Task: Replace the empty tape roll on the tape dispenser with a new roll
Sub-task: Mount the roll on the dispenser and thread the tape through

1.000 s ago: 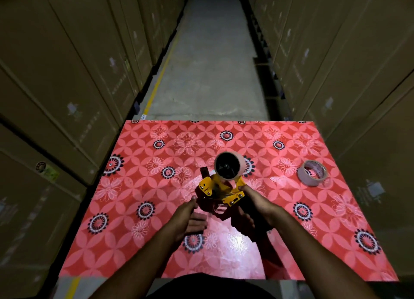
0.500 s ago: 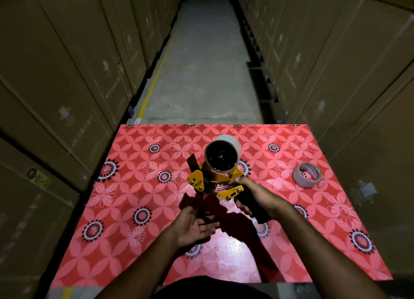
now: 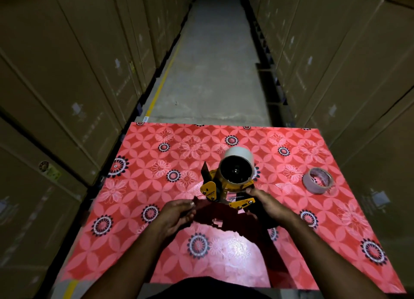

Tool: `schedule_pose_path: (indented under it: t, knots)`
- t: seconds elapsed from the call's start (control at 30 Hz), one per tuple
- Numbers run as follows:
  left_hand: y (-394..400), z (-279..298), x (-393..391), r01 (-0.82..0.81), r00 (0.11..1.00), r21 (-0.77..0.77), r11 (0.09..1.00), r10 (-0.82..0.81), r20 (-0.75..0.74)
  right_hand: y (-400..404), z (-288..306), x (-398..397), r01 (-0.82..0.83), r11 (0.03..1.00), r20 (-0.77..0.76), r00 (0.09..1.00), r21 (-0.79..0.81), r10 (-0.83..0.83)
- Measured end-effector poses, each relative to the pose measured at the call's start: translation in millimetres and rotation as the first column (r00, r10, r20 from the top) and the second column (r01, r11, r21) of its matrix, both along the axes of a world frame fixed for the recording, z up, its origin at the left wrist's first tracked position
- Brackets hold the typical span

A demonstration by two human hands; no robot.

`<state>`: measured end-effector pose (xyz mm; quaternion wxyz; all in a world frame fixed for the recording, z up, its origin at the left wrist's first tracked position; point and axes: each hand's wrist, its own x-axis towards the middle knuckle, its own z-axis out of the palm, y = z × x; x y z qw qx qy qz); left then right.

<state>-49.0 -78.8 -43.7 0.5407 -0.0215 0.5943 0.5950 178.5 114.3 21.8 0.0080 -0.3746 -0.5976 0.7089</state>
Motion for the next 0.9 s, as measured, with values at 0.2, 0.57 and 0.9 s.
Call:
schedule_pose_path:
  t: [0.2,0.57,0.9]
  knots:
    - [-10.0,-3.2,-32.7,-0.002,0.97,-0.005,1.0,0.001,-0.241,-2.1,-28.5,-14.1,-0.067,0.996,0.076,0.995,0.063,0.062]
    - [-41.3,-16.4,-109.6,-0.088,0.93,-0.014,0.996,0.077,-0.359,10.3,-30.7,-29.3,-0.167,0.936,0.158,0.98,0.31,0.122]
    - [-69.6,-44.1,-163.8,-0.157,0.828,-0.112,0.981,0.069,-0.556,13.3,-32.5,-47.5,-0.256,0.892,0.246,0.954,0.373,0.171]
